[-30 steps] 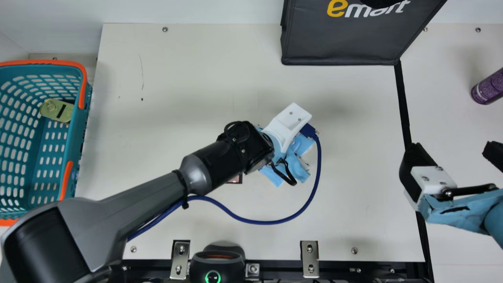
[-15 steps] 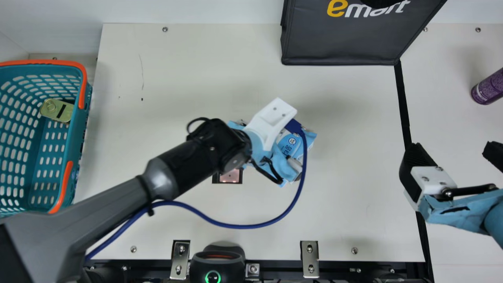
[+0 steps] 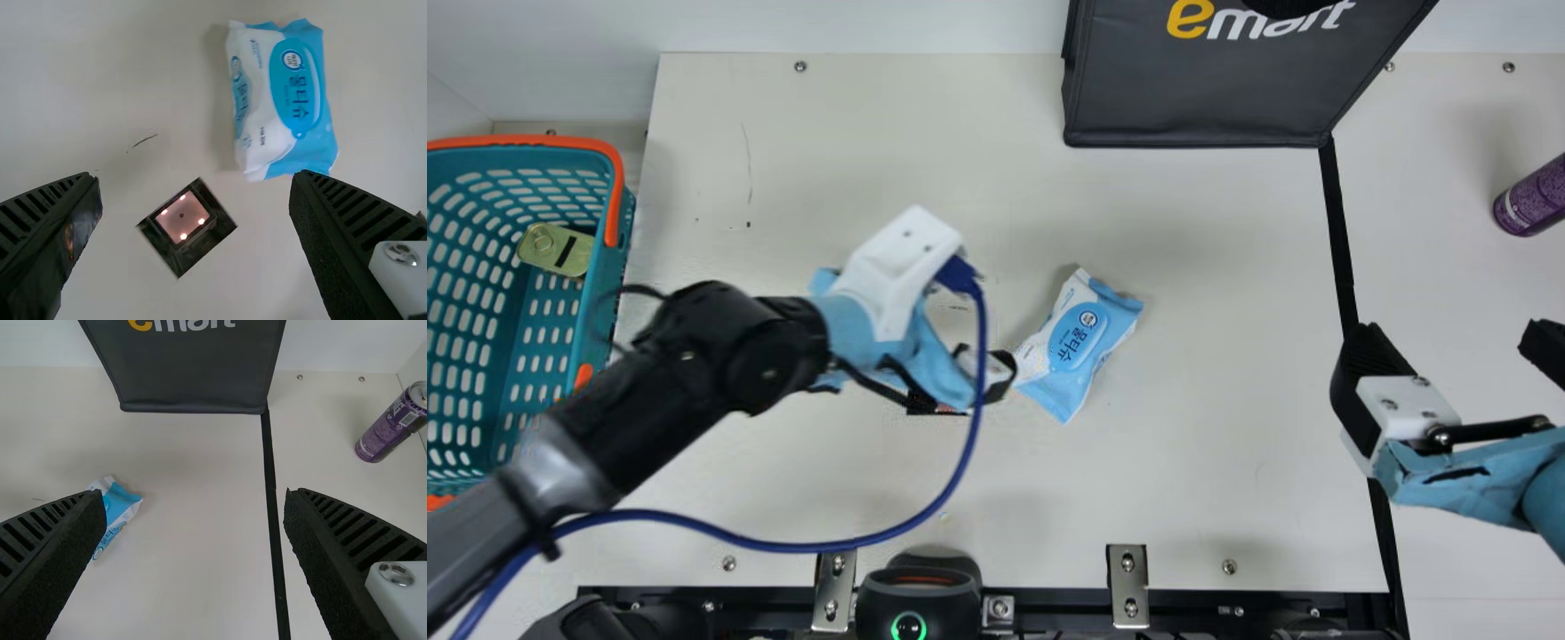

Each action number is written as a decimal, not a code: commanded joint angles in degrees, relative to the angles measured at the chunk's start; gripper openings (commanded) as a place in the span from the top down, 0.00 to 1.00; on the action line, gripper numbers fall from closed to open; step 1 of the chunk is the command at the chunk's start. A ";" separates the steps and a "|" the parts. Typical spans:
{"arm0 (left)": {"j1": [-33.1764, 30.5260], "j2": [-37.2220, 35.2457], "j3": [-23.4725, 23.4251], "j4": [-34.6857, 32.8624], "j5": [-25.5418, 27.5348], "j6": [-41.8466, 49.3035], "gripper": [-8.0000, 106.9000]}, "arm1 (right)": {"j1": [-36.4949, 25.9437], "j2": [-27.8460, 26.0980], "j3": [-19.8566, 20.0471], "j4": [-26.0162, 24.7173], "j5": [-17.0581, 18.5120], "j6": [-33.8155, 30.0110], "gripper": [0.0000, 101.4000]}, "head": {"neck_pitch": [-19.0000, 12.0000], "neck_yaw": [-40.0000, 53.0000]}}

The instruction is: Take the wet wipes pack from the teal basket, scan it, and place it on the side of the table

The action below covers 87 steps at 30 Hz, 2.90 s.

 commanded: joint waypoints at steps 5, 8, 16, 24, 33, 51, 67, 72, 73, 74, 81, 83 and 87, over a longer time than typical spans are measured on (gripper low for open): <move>8.17 -9.09 3.34 1.65 2.72 0.31 0.15 | 0.00 0.00 0.00 0.00 0.00 0.00 0.06 | -1.66 0.00; 11.07 -12.66 3.66 4.50 4.22 -1.36 0.15 | 0.00 0.00 0.00 0.00 0.00 0.00 0.06 | -1.66 0.00; 16.06 -20.63 1.50 14.49 8.88 -8.41 0.15 | 0.00 0.00 0.00 0.00 0.00 0.00 0.06 | -1.66 0.00; 19.95 -25.44 -2.80 19.15 12.87 -11.57 0.15 | 0.00 0.00 0.00 0.00 0.00 0.00 0.06 | -1.66 0.00; 22.80 -26.74 -4.84 19.32 13.78 -10.88 0.15 | 0.02 0.05 0.00 -0.02 -0.04 0.02 0.06 | -1.66 0.00; 22.80 -26.74 -4.84 19.32 13.90 -10.88 0.15 | 10.17 7.67 2.29 5.29 -0.46 -3.75 0.06 | -1.66 0.00; 22.80 -26.74 -4.84 19.32 13.90 -10.88 0.15 | 18.92 22.17 5.55 7.24 -8.11 6.81 0.06 | -1.66 0.00; 22.80 -26.74 -4.84 19.32 13.90 -10.88 0.15 | 22.19 27.11 5.24 4.81 -11.60 16.11 0.06 | -1.66 0.00; 22.80 -26.74 -4.84 19.32 13.90 -10.88 0.15 | 22.92 28.10 5.05 4.23 -12.23 18.22 0.06 | -1.66 0.00; 22.80 -26.74 -4.84 19.32 13.90 -10.88 0.15 | 23.65 29.09 4.80 3.62 -12.81 20.39 0.06 | -1.66 0.00; 22.80 -26.74 -4.84 19.32 13.90 -10.88 0.15 | 28.03 35.41 2.86 -0.99 -16.05 35.43 0.06 | -1.66 0.00; 22.80 -26.74 -4.84 19.32 13.90 -10.88 0.15 | 29.17 37.05 2.31 -2.61 -16.42 39.65 0.06 | -1.66 0.00; 22.80 -26.74 -4.84 19.32 13.90 -10.88 0.15 | 31.50 40.19 1.30 -6.29 -16.02 48.28 0.06 | -1.66 0.00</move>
